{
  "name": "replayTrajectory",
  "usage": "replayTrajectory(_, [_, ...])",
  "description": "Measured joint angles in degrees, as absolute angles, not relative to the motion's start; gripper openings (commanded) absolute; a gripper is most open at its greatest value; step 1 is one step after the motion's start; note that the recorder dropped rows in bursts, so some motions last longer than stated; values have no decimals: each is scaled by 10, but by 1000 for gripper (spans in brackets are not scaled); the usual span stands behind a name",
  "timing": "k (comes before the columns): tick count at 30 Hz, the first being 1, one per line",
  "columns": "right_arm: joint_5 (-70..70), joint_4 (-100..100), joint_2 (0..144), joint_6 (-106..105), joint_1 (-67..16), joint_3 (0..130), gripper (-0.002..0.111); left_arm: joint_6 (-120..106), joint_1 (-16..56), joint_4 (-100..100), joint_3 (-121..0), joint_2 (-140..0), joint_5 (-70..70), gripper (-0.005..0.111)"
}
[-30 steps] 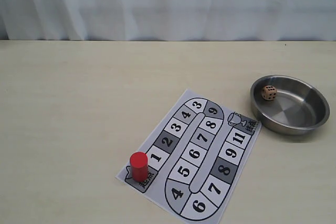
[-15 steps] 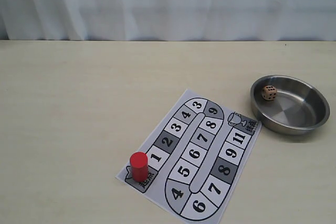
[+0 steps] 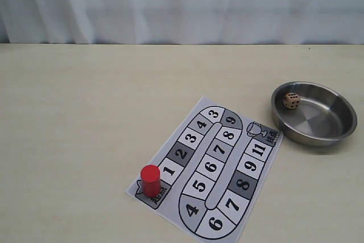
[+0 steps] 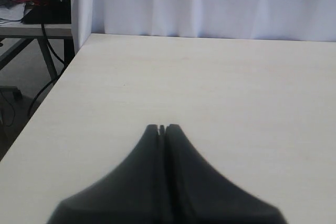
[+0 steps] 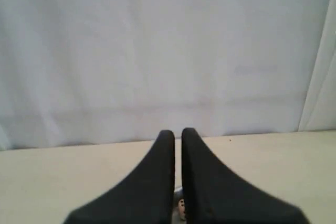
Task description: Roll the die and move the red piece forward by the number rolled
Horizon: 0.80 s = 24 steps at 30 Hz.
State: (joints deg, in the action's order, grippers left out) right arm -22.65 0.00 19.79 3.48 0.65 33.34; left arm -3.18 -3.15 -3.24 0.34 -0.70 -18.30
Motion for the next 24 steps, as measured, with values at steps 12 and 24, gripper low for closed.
replayTrajectory(12, [-224, -31, 460, 5, 6, 390, 34, -32, -32, -32, 3, -7, -183, 0])
replayTrajectory(24, [-170, -33, 712, 0, 5, 438, 61, -32, -32, -32, 3, -7, -183, 0])
